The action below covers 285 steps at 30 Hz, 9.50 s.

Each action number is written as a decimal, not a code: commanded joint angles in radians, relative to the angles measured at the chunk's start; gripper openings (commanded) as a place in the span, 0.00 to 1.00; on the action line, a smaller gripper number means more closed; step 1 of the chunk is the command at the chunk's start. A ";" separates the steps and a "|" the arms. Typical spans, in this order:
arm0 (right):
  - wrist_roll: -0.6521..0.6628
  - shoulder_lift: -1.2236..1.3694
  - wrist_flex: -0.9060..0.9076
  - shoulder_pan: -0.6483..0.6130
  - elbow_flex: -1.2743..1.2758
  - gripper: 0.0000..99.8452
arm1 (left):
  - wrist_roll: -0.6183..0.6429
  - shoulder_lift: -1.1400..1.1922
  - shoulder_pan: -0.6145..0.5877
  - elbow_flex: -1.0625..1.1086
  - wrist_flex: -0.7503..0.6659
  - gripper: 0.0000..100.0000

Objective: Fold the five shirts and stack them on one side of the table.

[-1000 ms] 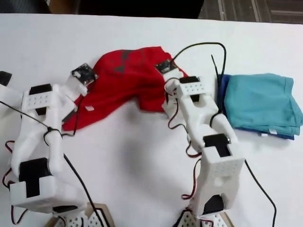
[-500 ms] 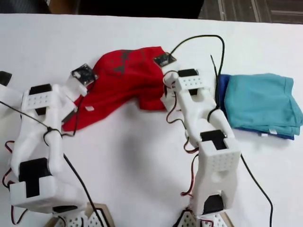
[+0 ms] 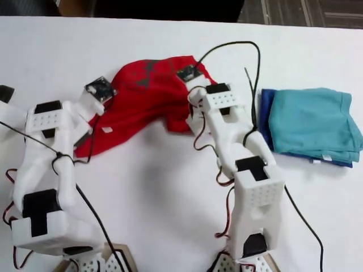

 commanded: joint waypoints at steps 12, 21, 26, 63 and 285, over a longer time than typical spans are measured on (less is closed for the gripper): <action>-0.005 0.031 0.013 0.022 -0.043 0.27 | 0.009 -0.003 -0.003 -0.041 0.006 0.03; -0.011 0.065 0.018 0.054 -0.043 0.10 | 0.009 -0.003 -0.003 -0.041 0.006 0.03; -0.003 -0.027 0.039 0.064 -0.044 0.02 | 0.009 -0.003 -0.003 -0.041 0.006 0.03; 0.216 -1.277 -0.085 0.088 -0.043 0.02 | 0.344 -0.405 -0.008 -1.059 0.743 0.03; 0.163 -0.094 0.076 0.251 -0.420 0.02 | 0.345 0.913 0.060 -1.715 0.750 0.02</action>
